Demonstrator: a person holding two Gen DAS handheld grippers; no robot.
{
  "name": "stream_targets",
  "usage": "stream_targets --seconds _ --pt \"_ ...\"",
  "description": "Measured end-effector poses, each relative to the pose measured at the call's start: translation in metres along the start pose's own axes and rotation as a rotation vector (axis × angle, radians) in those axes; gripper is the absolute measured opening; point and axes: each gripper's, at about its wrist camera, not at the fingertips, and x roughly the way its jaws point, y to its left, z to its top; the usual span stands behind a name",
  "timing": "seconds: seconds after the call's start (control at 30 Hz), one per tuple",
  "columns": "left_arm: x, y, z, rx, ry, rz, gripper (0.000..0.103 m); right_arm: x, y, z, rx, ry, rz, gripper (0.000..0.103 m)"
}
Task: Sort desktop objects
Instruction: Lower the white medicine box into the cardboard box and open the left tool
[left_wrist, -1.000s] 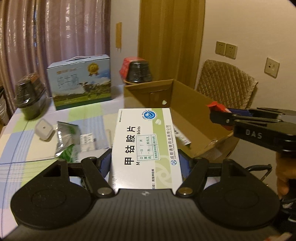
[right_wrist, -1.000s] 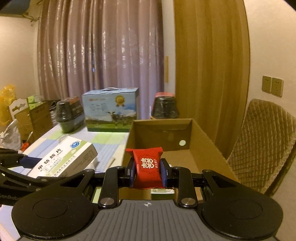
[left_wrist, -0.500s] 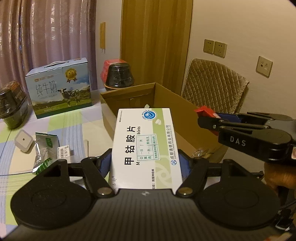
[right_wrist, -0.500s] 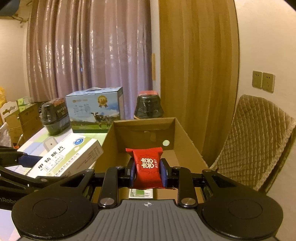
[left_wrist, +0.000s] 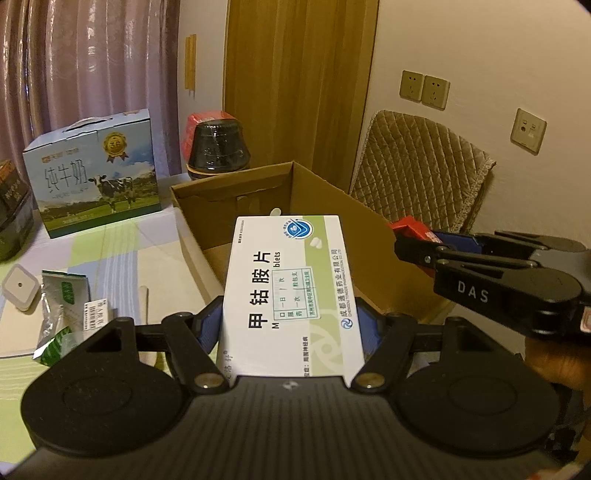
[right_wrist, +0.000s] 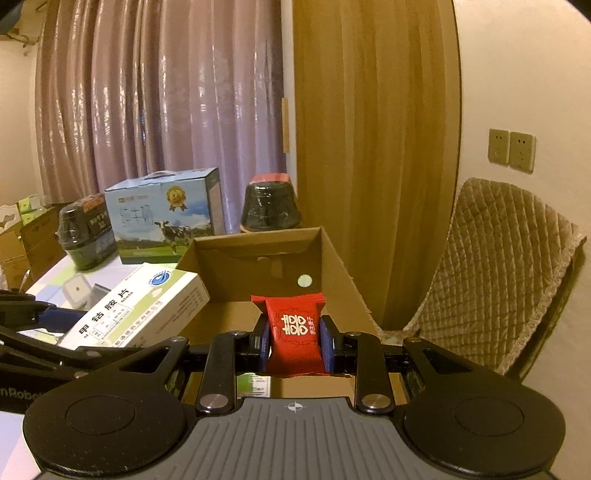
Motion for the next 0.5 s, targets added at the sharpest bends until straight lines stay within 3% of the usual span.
stream_targets --seconds 0.5 --pt "0.036 -0.001 0.008 -0.021 0.013 -0.034 0.069 0.016 -0.017 -0.001 0.013 0.013 -0.019 0.024"
